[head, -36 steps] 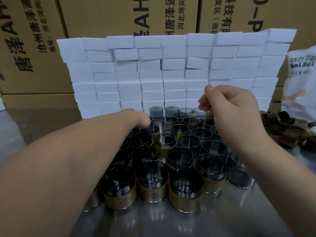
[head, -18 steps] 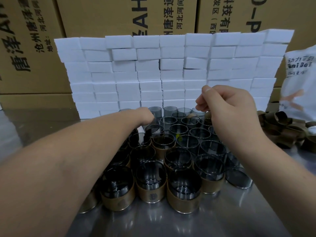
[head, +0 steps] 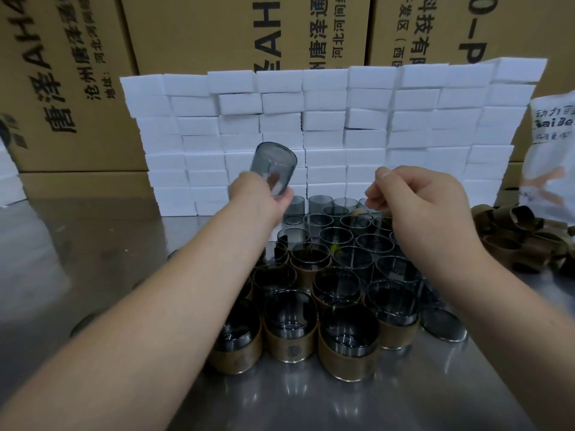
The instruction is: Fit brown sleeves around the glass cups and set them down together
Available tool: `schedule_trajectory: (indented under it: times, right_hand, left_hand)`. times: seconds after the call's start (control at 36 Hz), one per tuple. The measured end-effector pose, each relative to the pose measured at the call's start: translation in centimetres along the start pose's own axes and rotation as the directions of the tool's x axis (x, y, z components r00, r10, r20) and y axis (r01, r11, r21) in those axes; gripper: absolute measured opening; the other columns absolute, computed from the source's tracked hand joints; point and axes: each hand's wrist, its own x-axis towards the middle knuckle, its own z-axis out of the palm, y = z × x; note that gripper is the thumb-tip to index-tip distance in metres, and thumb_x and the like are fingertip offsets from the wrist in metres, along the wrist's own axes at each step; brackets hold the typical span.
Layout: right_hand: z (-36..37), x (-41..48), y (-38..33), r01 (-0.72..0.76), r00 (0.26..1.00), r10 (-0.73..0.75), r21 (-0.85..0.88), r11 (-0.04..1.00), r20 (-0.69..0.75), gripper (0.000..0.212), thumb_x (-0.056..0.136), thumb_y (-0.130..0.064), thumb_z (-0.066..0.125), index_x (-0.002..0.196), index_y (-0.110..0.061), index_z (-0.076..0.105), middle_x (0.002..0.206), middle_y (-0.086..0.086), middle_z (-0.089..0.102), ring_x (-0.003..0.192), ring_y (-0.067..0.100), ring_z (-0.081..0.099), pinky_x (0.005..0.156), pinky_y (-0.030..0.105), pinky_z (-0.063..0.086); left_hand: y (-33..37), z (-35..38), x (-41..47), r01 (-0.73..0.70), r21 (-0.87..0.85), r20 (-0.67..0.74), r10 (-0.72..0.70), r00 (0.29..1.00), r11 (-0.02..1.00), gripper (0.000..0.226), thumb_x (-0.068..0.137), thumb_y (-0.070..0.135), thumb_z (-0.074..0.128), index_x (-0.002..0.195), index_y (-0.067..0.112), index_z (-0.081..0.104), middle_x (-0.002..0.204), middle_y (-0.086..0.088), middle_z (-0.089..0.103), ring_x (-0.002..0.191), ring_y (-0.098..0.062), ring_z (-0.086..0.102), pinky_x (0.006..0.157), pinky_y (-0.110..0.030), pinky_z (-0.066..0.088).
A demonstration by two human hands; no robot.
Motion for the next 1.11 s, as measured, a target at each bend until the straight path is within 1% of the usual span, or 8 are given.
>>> schedule_trajectory:
  times: [0.14, 0.25, 0.36, 0.53, 0.67, 0.81, 0.94, 1.11]
  right_hand:
    - [-0.7, 0.5, 0.2, -0.030, 0.999, 0.031, 0.016, 0.999, -0.039, 0.037, 0.092, -0.032, 0.050, 0.061, -0.018, 0.064, 0.067, -0.010, 0.068, 0.060, 0.001, 0.058, 0.063, 0.029, 0.047]
    - [-2.5, 2.4, 1.7, -0.082, 0.987, 0.085, 0.025, 0.996, -0.138, 0.030, 0.090, -0.034, 0.048, 0.066, -0.024, 0.064, 0.064, -0.012, 0.067, 0.060, -0.001, 0.057, 0.058, 0.023, 0.045]
    - [-4.3, 5.1, 5.8, -0.191, 0.974, 0.161, -0.198, 0.961, -0.157, 0.020, 0.088, -0.033, 0.047, 0.080, -0.023, 0.062, 0.069, -0.009, 0.061, 0.062, 0.012, 0.053, 0.061, 0.031, 0.044]
    - [-7.8, 7.6, 13.9, -0.291, 0.925, 0.374, -0.759, 0.582, -0.068, 0.050, 0.091, -0.031, 0.046, 0.138, -0.014, 0.042, 0.135, 0.021, 0.044, 0.122, 0.040, 0.042, 0.099, 0.047, 0.040]
    - [-9.8, 7.7, 17.6, -0.207, 0.859, 0.512, -0.930, 0.304, -0.024, 0.081, 0.084, -0.038, 0.060, 0.149, -0.031, 0.013, 0.158, 0.007, 0.002, 0.145, 0.027, -0.001, 0.115, 0.052, 0.013]
    - [-8.9, 8.7, 18.7, -0.051, 0.848, 0.526, -0.978, 0.200, 0.063, 0.100, 0.077, -0.055, 0.065, 0.148, -0.037, -0.002, 0.158, 0.001, -0.015, 0.145, 0.028, -0.012, 0.112, 0.057, 0.008]
    - [-8.2, 9.0, 19.8, 0.063, 0.835, 0.540, -0.994, 0.093, 0.103, 0.093, 0.080, -0.056, 0.061, 0.148, -0.035, 0.002, 0.158, 0.003, -0.005, 0.145, 0.029, -0.006, 0.112, 0.059, 0.009]
    - [-8.8, 8.5, 20.1, 0.179, 0.850, 0.510, -0.983, -0.040, 0.134, 0.062, 0.085, -0.030, 0.051, 0.142, -0.027, 0.026, 0.132, 0.002, 0.051, 0.131, 0.024, 0.034, 0.111, 0.054, 0.012]
  left_hand:
    - [-2.5, -2.4, -2.3, 0.169, -0.310, 0.010, -0.175, 0.985, 0.936, 0.022, 0.098, 0.011, 0.032, 0.109, 0.009, 0.050, 0.062, -0.013, 0.055, 0.038, -0.027, 0.058, 0.045, -0.052, 0.051]
    - [-3.1, -3.4, -3.1, 0.217, -0.269, 0.026, -0.218, 0.976, 0.938, 0.024, 0.097, 0.012, 0.030, 0.107, 0.008, 0.051, 0.079, -0.009, 0.052, 0.065, -0.029, 0.052, 0.060, -0.050, 0.054]
    - [-3.0, -4.1, -3.0, 0.223, -0.083, 0.074, -0.217, 0.973, 0.971, 0.035, 0.095, 0.033, 0.032, 0.100, 0.009, 0.056, 0.087, -0.013, 0.058, 0.073, -0.032, 0.061, 0.042, -0.030, 0.051]
    - [-2.5, -4.1, -3.2, 0.189, 0.062, 0.146, -0.196, 0.970, 0.980, 0.046, 0.085, 0.045, 0.040, 0.108, 0.009, 0.059, 0.090, -0.013, 0.062, 0.075, -0.031, 0.062, 0.044, -0.024, 0.049]
    - [-2.6, -3.4, -3.6, 0.158, 0.128, 0.194, -0.181, 0.964, 0.979, 0.037, 0.088, 0.041, 0.040, 0.079, 0.010, 0.057, 0.042, -0.008, 0.059, 0.060, -0.027, 0.062, 0.044, -0.022, 0.049]
    - [-2.9, -2.9, -3.5, 0.147, 0.115, 0.189, -0.167, 0.968, 0.982, 0.027, 0.093, 0.033, 0.039, 0.085, 0.013, 0.056, 0.077, -0.012, 0.056, 0.073, -0.032, 0.063, 0.040, -0.025, 0.049]
    - [-2.6, -2.7, -3.7, 0.169, 0.010, 0.179, -0.168, 0.969, 0.986, 0.026, 0.094, 0.035, 0.041, 0.088, 0.014, 0.054, 0.086, -0.012, 0.053, 0.072, -0.031, 0.059, 0.047, -0.037, 0.056]
    - [-2.0, -2.9, -3.9, 0.171, -0.002, 0.221, -0.166, 0.961, 0.985, 0.050, 0.086, 0.061, 0.043, 0.098, 0.013, 0.054, 0.085, -0.015, 0.057, 0.065, -0.030, 0.062, 0.060, -0.038, 0.057]
